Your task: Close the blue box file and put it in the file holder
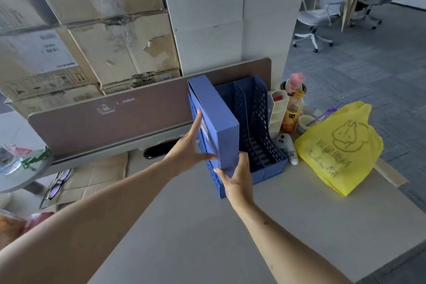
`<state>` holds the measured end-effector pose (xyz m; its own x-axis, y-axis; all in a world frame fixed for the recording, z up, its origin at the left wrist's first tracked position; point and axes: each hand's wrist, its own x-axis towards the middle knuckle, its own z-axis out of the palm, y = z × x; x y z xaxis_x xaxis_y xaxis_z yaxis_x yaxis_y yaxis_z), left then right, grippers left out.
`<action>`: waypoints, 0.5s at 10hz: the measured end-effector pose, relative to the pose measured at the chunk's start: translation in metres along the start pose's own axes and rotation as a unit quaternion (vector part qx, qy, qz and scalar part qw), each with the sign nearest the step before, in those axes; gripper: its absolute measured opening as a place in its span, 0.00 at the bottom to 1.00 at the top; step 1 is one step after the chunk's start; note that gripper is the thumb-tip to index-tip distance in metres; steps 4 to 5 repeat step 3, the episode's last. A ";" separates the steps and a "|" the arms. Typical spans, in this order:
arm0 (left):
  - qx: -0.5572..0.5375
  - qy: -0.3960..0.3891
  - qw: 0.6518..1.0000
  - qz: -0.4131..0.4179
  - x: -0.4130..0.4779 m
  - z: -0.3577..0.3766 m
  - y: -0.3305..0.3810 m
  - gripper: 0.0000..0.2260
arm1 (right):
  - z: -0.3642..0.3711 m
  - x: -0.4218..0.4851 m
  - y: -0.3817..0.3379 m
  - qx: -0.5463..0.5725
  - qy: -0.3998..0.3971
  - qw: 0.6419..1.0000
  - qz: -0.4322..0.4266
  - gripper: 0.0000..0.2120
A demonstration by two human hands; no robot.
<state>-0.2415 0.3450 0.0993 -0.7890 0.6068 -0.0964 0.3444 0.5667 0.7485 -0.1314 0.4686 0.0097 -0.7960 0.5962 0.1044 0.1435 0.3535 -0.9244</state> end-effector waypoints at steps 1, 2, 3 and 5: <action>0.054 -0.074 0.996 -0.025 -0.005 0.005 -0.012 0.56 | 0.004 -0.005 0.005 -0.003 0.009 0.999 0.032 0.22; 0.047 -0.094 0.994 -0.034 -0.011 0.008 -0.016 0.55 | 0.003 -0.005 0.004 -0.015 -0.018 0.999 0.039 0.23; 0.062 -0.072 0.994 -0.053 -0.007 0.009 -0.019 0.52 | -0.006 0.008 0.006 -0.025 -0.068 0.997 0.028 0.32; 0.062 -0.072 0.994 -0.053 -0.007 0.009 -0.019 0.52 | -0.006 0.008 0.006 -0.025 -0.068 0.997 0.028 0.32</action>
